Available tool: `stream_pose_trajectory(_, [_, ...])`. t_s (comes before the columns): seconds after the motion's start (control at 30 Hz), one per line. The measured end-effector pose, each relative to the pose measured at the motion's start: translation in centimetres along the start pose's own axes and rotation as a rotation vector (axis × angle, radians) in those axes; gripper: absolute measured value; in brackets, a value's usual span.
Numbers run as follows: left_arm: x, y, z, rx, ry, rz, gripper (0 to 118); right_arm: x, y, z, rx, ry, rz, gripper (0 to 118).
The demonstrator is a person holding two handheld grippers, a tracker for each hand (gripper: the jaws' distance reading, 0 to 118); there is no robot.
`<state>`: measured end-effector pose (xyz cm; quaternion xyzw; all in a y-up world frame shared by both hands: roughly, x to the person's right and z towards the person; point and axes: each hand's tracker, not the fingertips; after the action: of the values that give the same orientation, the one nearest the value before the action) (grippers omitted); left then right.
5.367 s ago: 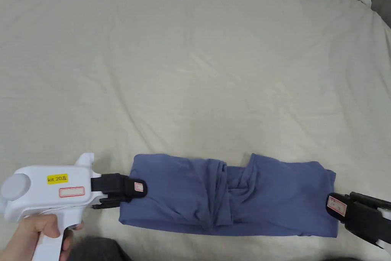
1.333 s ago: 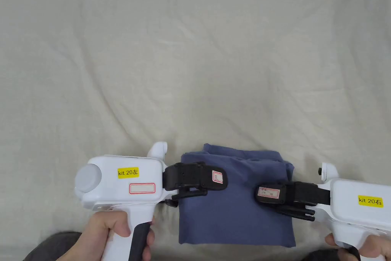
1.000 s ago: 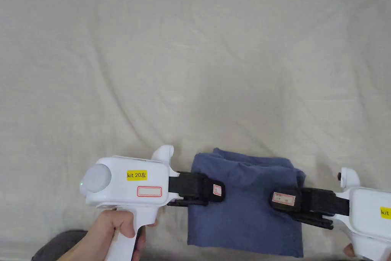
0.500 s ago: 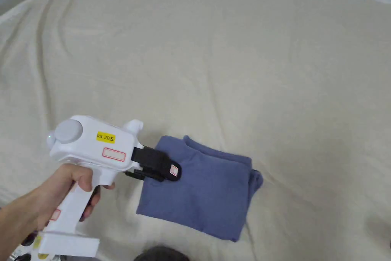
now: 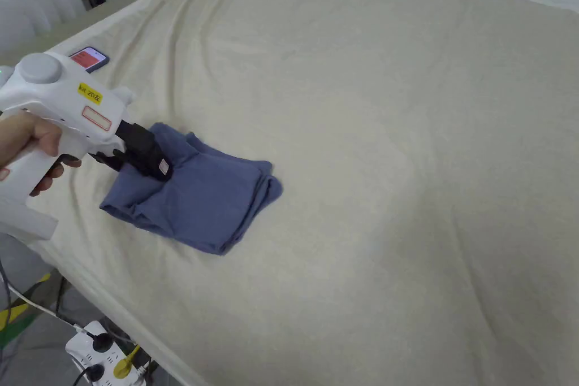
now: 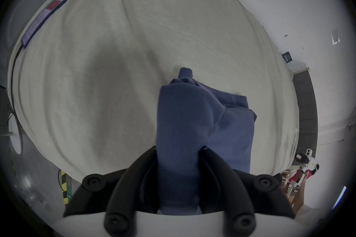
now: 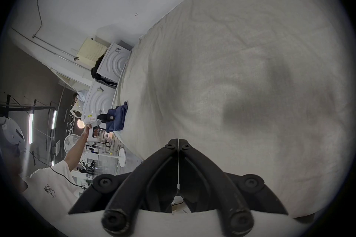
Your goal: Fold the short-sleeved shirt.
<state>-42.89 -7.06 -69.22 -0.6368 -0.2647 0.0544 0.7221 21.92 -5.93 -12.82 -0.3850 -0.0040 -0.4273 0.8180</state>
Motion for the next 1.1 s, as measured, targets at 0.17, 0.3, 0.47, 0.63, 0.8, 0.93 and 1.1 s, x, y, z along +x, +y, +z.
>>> stream_pose_trajectory(0.17, [2.7, -1.9, 2.7, 0.198, 0.203, -0.048, 112, 0.1, 0.7, 1.1, 0.013, 0.012, 0.024, 0])
stream_pose_trajectory(0.3, [7.2, -2.9, 5.1, 0.295, 0.225, -0.051, 112, 0.3, 0.6, 3.5, 0.083, 0.005, 0.062, 0])
stream_pose_trajectory(0.47, [22.3, -8.4, 3.2, 0.505, 0.044, -0.265, 0, -1.2, 1.8, 7.9, 0.268, -0.106, 0.176, 0])
stream_pose_trajectory(0.63, [41.7, -12.0, 1.3, 0.613, -0.198, -0.369, 0, -7.0, 5.0, 12.0, 0.505, -0.451, 0.360, 0])
stream_pose_trajectory(0.8, [57.4, -13.9, 0.5, 0.764, -0.181, -0.453, 0, -12.2, 9.4, 15.5, 0.751, -0.646, 0.404, 0])
stream_pose_trajectory(0.93, [64.6, -14.7, 2.1, 0.884, -0.105, -0.512, 0, -14.0, 12.6, 17.6, 0.855, -0.749, 0.483, 0])
stream_pose_trajectory(1.1, [68.6, -14.7, 5.3, 1.004, -0.021, -0.612, 0, -16.0, 14.2, 20.6, 0.937, -0.737, 0.441, 0])
